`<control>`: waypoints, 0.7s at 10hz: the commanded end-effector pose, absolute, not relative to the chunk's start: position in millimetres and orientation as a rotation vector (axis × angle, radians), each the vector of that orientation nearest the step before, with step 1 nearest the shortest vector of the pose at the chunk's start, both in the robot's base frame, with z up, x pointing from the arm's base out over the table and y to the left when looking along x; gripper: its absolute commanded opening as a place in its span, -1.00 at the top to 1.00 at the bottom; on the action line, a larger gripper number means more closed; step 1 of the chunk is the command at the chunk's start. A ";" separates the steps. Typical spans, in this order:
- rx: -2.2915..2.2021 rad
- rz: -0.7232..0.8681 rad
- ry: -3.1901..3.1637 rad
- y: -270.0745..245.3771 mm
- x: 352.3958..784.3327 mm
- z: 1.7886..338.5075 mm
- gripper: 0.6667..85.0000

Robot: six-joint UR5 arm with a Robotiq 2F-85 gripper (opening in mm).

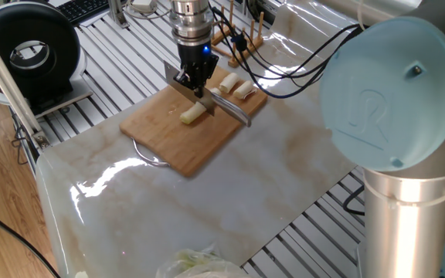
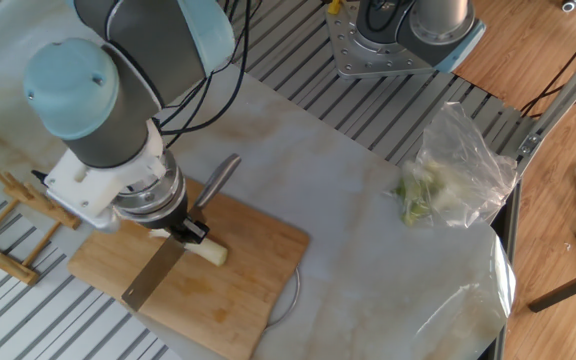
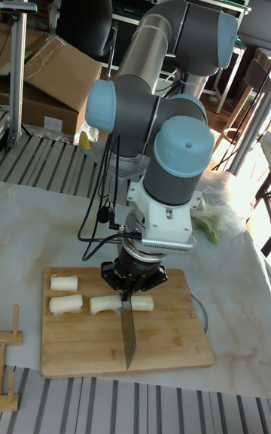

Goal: Chop the scallions

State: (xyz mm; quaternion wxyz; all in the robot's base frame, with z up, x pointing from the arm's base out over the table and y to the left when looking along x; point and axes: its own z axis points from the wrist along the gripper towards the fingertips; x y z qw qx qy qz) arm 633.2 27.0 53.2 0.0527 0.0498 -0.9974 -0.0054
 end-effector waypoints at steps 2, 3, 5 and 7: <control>0.157 -0.043 -3.022 25.9 632.6 62.1 0.98; 0.160 -0.062 -3.012 26.4 632.7 69.8 0.98; 0.162 -0.093 -3.001 30.2 633.1 78.4 0.98; 0.150 -0.057 -3.057 30.4 644.1 62.1 0.98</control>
